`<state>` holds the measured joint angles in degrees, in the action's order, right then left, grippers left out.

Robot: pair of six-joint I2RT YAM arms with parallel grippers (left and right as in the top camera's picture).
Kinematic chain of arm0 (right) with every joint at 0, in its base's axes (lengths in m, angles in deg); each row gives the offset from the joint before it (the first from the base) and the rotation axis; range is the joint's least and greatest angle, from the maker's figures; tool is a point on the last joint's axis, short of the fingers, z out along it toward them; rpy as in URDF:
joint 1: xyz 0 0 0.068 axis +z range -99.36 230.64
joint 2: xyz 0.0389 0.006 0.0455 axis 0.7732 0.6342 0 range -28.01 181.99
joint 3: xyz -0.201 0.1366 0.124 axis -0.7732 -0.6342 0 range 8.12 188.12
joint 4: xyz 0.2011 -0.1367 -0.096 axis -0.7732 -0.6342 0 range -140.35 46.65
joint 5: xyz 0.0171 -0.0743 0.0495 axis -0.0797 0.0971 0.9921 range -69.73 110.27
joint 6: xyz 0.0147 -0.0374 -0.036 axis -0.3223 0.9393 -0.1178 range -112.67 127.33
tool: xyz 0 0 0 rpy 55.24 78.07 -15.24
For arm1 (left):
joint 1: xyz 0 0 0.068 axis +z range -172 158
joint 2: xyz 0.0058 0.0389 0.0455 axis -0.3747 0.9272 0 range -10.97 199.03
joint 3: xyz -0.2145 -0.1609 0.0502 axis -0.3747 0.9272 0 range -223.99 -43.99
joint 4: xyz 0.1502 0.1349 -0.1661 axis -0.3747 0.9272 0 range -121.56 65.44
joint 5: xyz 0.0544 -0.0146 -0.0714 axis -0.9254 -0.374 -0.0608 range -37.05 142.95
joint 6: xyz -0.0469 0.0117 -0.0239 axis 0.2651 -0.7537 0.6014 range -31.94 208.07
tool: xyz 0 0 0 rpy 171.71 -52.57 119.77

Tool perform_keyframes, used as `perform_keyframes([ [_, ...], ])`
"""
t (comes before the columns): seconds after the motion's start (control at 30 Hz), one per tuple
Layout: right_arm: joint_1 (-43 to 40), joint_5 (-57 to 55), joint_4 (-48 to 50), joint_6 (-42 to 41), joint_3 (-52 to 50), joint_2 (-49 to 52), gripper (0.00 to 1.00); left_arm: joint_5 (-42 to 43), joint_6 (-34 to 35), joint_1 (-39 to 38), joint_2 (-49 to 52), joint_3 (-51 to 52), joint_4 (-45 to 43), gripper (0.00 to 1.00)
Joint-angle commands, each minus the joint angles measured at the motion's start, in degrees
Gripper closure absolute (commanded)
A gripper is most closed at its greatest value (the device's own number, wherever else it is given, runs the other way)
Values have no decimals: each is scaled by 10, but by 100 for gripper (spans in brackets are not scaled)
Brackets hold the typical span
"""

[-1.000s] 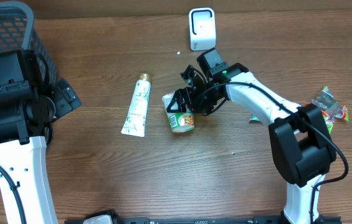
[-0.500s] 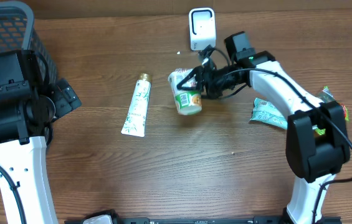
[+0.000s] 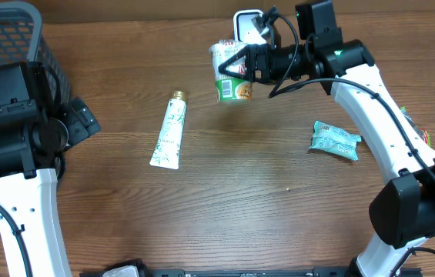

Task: Scan the item barcode
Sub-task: 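Lift the noodle cup and carry it to the scanner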

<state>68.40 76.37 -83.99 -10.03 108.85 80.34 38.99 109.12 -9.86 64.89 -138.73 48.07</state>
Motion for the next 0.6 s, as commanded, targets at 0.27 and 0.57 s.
perform_keyframes([
  [0.27,9,-260,-24,29,59,-23,44,0,8,2,-2,1,-2,0],
  [0.57,94,-795,83,179,57,-17,43,0,8,2,-2,1,-2,0],
])
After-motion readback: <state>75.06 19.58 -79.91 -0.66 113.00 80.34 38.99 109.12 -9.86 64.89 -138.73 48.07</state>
